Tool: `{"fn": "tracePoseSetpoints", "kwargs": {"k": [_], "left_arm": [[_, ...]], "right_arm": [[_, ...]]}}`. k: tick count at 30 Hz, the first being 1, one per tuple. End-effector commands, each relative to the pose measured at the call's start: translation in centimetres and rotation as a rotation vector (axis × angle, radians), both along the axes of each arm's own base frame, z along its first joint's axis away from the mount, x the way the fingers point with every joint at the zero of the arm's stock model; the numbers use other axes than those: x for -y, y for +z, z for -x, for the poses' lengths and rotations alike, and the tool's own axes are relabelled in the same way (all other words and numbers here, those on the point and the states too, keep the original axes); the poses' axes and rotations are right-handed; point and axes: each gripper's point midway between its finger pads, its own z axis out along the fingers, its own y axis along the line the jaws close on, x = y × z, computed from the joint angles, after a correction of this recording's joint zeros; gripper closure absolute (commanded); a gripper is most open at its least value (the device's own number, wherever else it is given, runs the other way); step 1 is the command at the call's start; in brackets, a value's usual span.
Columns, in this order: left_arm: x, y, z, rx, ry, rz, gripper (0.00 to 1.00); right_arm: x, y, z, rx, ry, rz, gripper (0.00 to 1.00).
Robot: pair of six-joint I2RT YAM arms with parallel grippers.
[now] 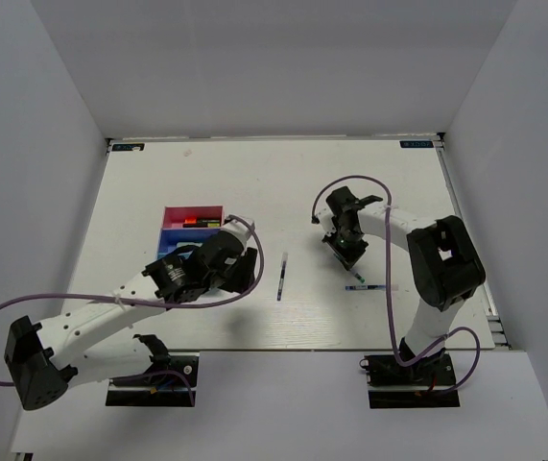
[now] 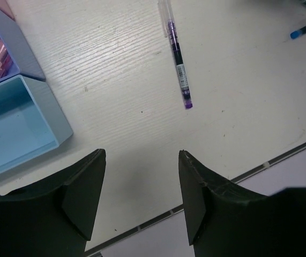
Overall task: Sort the stationery into containers
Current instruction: Pick up the pen from the center of the board.
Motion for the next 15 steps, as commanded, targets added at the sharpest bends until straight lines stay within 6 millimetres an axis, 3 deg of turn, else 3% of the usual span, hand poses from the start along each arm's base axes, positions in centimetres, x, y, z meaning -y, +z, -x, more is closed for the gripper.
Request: {"fn": "tracePoseSetpoints", "kwargs": {"k": [1, 4, 7, 9, 10, 11, 12, 13, 14, 15], "left_arm": [[-0.6, 1.5, 0.5, 0.031, 0.001, 0.014, 0.33], [-0.9, 2.5, 0.9, 0.053, 0.000, 0.030, 0.33], [-1.2, 3.9, 1.2, 0.079, -0.011, 0.054, 0.33], [-1.3, 5.9, 1.5, 0.102, -0.029, 0.078, 0.33], [-1.4, 6.4, 1.7, 0.106, -0.046, 0.075, 0.33], [-1.0, 8.1, 1.8, 0.130, -0.071, 0.105, 0.33], [-0.8, 9.3, 2.2, 0.145, -0.108, 0.136, 0.33], [-0.3, 9.9, 2.6, 0.147, -0.148, 0.157, 0.33], [0.0, 12.1, 2.6, 0.181, -0.157, 0.200, 0.33], [0.2, 12.9, 2.9, 0.193, -0.192, 0.217, 0.33]], "right_arm": [[1.7, -3.6, 2.0, -0.098, 0.011, 0.093, 1.00], [0.9, -3.0, 2.1, -0.105, 0.016, 0.055, 1.00], [-1.7, -0.4, 2.6, -0.114, 0.043, -0.083, 1.00], [-4.6, 2.7, 1.9, -0.082, 0.092, -0.209, 1.00], [-6.7, 4.7, 2.4, -0.110, 0.138, -0.300, 1.00], [-8.2, 5.7, 2.9, -0.119, 0.180, -0.335, 1.00], [-9.7, 8.6, 1.2, -0.079, 0.196, -0.395, 1.00], [-12.0, 9.7, 2.3, -0.136, 0.247, -0.488, 1.00], [-13.6, 10.0, 2.9, -0.171, 0.287, -0.510, 1.00], [-16.4, 13.2, 0.6, -0.108, 0.338, -0.578, 1.00]]}}
